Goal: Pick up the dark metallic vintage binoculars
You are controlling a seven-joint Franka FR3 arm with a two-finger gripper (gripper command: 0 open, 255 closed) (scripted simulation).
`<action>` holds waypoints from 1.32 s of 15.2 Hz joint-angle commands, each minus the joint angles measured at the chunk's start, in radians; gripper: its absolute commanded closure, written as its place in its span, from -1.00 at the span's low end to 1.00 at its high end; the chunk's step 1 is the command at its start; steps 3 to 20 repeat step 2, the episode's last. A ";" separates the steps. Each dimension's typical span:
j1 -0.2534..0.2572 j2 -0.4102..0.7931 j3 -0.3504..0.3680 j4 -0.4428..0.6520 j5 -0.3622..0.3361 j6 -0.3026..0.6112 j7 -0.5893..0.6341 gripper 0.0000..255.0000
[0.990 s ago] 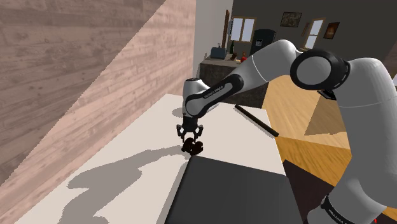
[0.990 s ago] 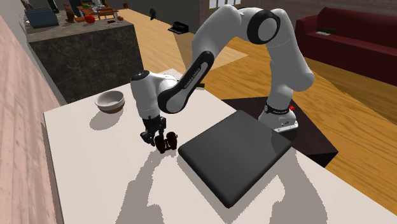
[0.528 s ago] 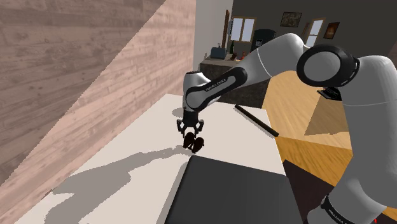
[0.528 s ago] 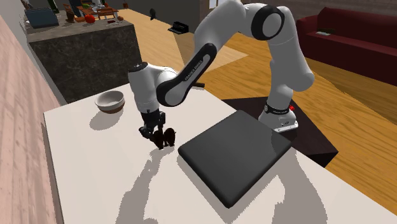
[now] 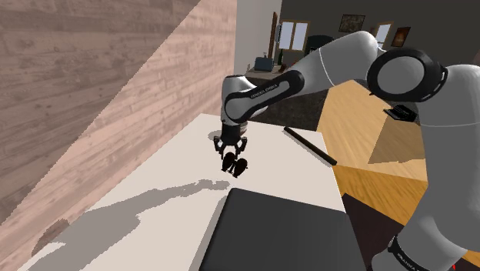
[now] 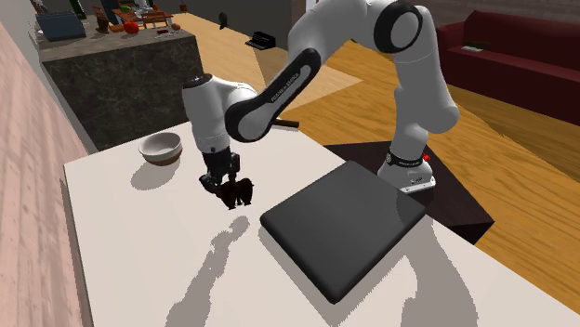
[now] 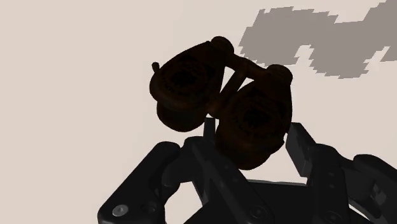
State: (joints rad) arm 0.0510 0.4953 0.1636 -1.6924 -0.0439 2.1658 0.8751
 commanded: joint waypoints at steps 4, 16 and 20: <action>-0.001 -0.009 0.001 0.003 0.001 -0.012 -0.001 1.00; -0.001 -0.009 0.001 0.003 0.001 -0.012 -0.001 1.00; -0.001 -0.009 0.001 0.003 0.001 -0.012 -0.001 1.00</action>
